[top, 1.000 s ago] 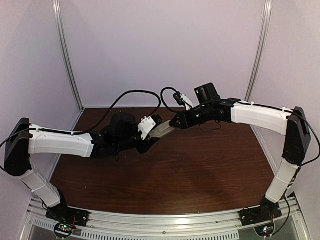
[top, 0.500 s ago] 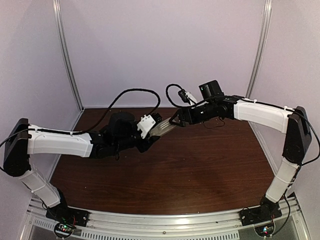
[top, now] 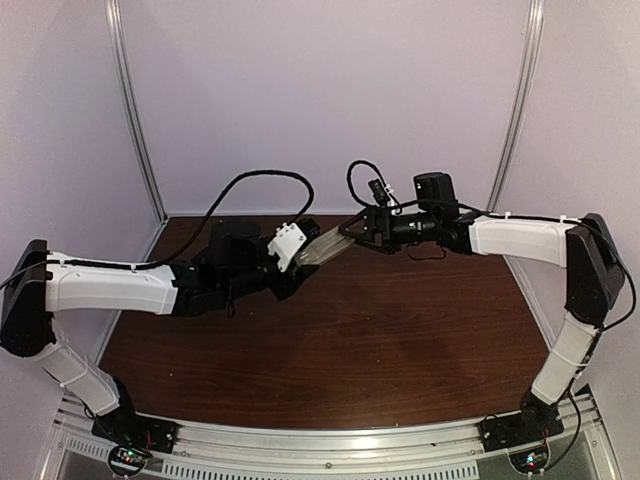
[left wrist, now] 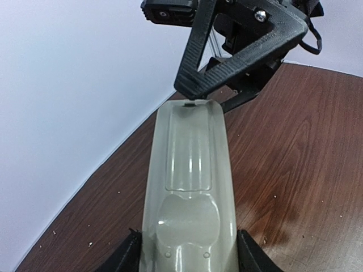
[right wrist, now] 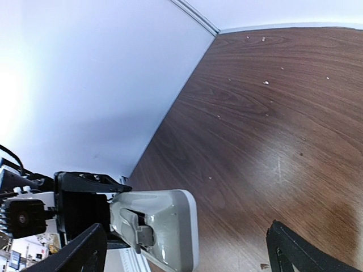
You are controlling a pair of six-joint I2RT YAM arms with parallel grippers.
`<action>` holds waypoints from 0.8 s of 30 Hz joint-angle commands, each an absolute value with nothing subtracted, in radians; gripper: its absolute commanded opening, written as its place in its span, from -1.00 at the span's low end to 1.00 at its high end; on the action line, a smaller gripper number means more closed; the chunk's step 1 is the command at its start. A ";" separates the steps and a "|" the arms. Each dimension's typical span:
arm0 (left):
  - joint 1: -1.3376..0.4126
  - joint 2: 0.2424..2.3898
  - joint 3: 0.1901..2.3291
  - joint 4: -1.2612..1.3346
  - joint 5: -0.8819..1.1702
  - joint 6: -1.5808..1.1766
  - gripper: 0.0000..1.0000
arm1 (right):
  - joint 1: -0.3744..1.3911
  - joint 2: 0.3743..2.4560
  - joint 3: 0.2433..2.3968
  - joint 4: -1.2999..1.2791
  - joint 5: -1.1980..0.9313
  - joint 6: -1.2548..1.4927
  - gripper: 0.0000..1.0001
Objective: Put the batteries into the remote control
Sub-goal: Press the battery cover on the remote control.
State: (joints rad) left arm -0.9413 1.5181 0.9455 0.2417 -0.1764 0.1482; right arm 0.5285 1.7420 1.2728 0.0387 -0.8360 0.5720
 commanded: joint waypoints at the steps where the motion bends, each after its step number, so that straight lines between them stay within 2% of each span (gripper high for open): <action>1: -0.937 1.479 0.931 0.325 -0.150 0.159 -1.00 | 0.512 1.762 1.176 0.524 -0.959 0.959 0.99; 3: -0.937 1.480 0.931 0.325 -0.146 0.159 -1.00 | 0.508 1.780 1.138 0.763 -0.974 1.100 0.99; 7: -0.937 1.478 0.931 0.324 -0.144 0.162 -1.00 | 0.506 1.818 1.126 0.920 -0.983 1.237 0.99; 14: -0.937 1.476 0.935 0.325 -0.154 0.171 -1.00 | 0.505 1.845 1.115 0.919 -0.978 1.252 0.80; 24: -0.937 1.477 0.942 0.339 -0.170 0.187 -1.00 | 0.508 1.840 1.104 0.705 -0.965 1.112 0.74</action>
